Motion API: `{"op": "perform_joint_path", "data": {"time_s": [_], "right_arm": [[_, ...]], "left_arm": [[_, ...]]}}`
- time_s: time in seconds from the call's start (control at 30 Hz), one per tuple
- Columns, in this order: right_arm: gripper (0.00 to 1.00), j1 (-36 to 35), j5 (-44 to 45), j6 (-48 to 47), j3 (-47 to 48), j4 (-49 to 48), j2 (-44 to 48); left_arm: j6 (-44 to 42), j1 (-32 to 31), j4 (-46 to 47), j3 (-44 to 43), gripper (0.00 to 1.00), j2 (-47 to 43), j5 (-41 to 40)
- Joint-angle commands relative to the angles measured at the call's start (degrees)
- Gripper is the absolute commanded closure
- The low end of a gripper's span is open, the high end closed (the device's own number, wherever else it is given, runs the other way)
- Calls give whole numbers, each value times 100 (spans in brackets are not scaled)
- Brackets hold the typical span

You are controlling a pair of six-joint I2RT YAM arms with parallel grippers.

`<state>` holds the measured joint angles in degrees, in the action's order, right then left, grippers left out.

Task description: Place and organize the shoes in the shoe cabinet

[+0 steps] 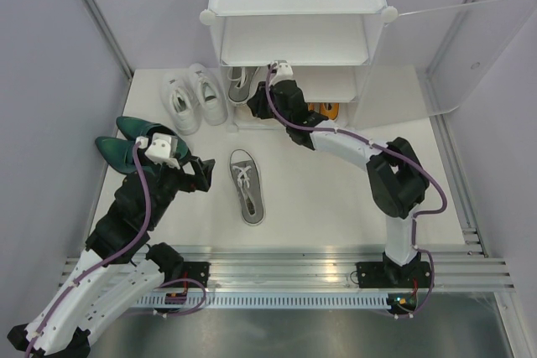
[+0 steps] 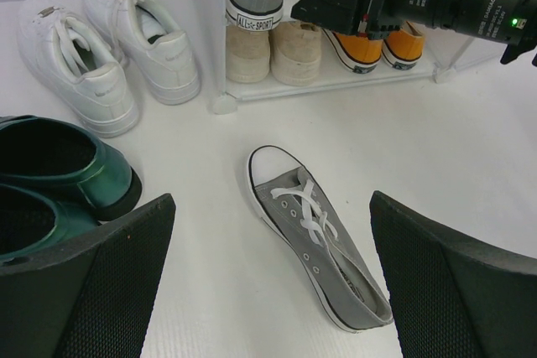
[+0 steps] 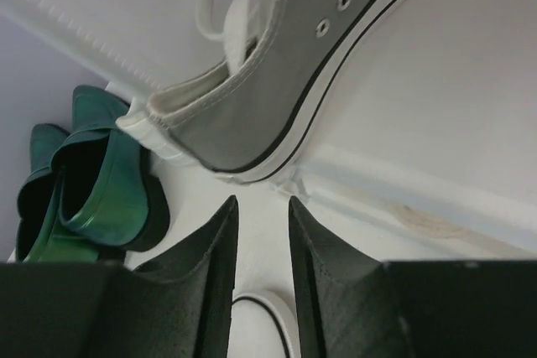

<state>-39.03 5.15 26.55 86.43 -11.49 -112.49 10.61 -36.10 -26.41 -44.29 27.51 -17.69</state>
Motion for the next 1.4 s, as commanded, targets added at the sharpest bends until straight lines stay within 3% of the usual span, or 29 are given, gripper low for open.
{"op": "perform_joint_path", "data": {"time_s": [0.0, 0.27, 0.6, 1.0, 1.37], "right_arm": [[64, -184, -321, 70, -223, -380, 219], [54, -378, -427, 237, 242, -486, -282], [52, -351, 399, 685, 1015, -126, -827], [53, 35, 1067, 1230, 972, 129, -705], [53, 176, 980, 1257, 744, -196, -564]], "left_arm": [[-94, -11, 224, -36, 0, 35, 108], [-103, -11, 224, -27, 0, 62, 82], [-103, -11, 224, -27, 0, 79, 126], [-103, -11, 224, -36, 0, 106, 178], [-103, -11, 233, -36, 0, 123, 187]]}}
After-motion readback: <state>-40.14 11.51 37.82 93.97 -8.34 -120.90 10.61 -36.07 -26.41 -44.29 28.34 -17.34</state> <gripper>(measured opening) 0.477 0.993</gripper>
